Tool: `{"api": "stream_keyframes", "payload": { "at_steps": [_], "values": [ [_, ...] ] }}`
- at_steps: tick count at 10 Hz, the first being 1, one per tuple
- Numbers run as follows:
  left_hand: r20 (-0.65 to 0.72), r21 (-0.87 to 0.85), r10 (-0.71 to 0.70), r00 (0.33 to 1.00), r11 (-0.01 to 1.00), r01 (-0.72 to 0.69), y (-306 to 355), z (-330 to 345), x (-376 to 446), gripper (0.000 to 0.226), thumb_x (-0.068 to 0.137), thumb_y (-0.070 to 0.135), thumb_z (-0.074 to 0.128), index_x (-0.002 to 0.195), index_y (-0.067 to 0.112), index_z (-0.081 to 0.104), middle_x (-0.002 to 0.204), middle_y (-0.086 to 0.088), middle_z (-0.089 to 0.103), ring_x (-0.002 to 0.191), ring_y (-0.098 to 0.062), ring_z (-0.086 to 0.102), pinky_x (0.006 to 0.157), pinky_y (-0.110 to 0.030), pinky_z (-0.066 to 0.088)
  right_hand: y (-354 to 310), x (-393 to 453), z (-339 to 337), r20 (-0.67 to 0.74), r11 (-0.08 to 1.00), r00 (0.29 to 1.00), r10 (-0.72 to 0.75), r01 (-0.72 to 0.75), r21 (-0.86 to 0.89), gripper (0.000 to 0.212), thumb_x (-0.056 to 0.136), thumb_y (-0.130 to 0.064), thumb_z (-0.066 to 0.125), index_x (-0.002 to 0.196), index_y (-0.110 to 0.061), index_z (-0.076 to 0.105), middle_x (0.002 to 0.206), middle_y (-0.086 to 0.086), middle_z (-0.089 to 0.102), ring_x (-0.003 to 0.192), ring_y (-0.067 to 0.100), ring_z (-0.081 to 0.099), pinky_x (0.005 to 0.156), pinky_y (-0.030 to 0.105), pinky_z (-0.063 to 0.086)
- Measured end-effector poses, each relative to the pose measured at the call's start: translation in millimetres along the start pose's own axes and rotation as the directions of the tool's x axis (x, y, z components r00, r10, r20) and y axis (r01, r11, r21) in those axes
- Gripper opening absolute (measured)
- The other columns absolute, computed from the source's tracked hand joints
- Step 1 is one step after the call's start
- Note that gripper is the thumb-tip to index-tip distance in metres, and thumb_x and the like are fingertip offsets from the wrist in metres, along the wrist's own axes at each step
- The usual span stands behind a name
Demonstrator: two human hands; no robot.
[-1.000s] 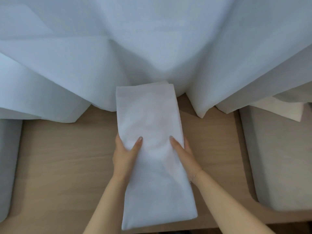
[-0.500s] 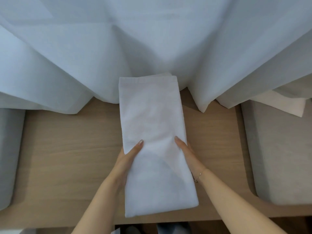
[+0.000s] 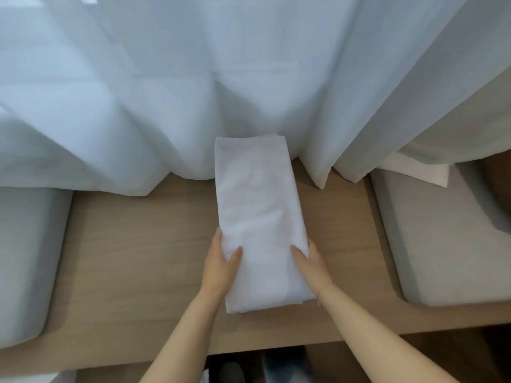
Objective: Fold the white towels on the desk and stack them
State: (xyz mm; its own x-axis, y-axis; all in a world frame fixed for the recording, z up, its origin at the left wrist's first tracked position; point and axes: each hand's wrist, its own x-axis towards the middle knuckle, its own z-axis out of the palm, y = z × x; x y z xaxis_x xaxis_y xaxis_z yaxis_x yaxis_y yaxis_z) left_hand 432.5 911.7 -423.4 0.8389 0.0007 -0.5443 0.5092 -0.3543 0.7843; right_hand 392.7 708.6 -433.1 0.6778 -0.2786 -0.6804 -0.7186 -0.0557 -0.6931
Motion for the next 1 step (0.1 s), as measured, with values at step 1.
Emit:
{"api": "stream_keyframes", "payload": {
  "at_steps": [1],
  "values": [
    [0.164,0.036,-0.19,0.968,0.982,0.187,-5.6,0.5,-55.0,0.072,0.096,0.017,0.057,0.156,0.023,0.018,0.155,0.002,0.034,0.139,-0.021,0.037,0.113,-0.036,0.034,7.8,-51.8,2.7,0.028,0.99,0.999,-0.023,0.026,-0.141,0.064,0.1,-0.027,0.049,0.154,-0.02,0.016,0.155,0.0,0.028,0.14,0.021,0.032,0.116,0.042,0.029]
  ]
}}
